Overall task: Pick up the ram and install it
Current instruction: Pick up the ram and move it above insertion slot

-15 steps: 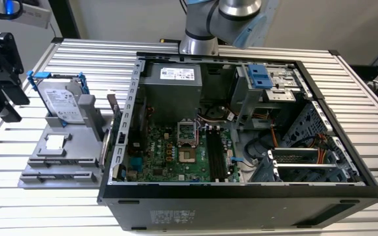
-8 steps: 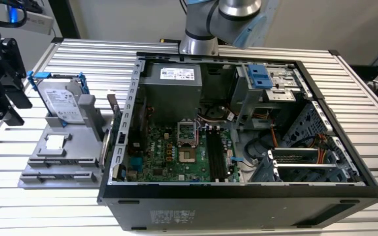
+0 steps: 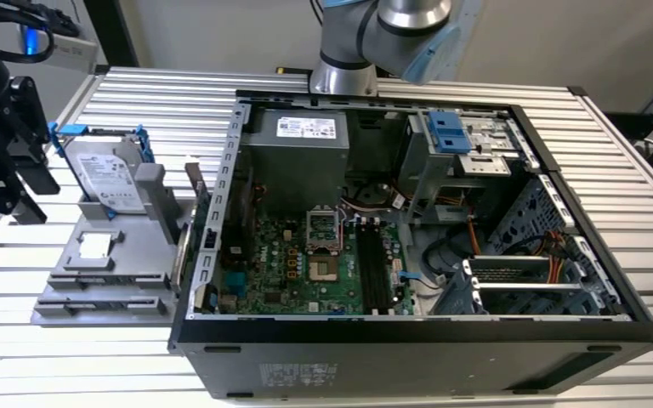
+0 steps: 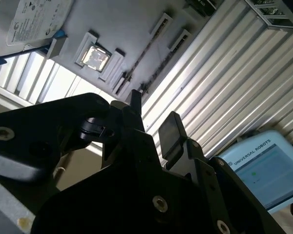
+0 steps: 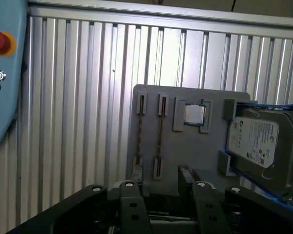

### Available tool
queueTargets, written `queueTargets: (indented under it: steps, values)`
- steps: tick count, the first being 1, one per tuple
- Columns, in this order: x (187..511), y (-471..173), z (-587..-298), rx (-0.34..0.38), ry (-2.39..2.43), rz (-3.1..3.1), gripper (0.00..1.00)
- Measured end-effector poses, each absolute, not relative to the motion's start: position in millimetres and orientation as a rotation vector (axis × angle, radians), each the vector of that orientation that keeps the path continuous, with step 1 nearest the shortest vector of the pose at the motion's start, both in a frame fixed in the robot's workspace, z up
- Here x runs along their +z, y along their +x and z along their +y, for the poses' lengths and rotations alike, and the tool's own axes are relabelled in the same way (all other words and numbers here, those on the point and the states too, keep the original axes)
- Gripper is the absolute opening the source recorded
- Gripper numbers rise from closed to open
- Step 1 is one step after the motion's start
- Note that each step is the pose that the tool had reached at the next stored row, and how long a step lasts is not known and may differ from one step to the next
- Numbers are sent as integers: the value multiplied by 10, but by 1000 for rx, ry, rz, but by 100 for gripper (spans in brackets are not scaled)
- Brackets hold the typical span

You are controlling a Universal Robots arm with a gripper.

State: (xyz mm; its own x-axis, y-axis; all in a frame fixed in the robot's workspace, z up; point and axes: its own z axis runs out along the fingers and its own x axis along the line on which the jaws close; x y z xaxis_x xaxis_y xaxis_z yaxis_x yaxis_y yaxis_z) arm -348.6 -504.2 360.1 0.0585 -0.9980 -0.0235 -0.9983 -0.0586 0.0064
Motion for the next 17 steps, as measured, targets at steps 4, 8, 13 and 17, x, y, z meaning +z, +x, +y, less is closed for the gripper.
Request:
queueTargets:
  steps: [4, 8, 13, 17]
  values:
    - [3563, -3487, -5042, 32, -2267, 2159, 100]
    - [3531, -3486, -5042, 32, -2268, 2159, 100]
    - [3489, -3486, -5042, 30, -2268, 2160, 100]
    - [3456, -3487, -5042, 29, -2269, 2160, 100]
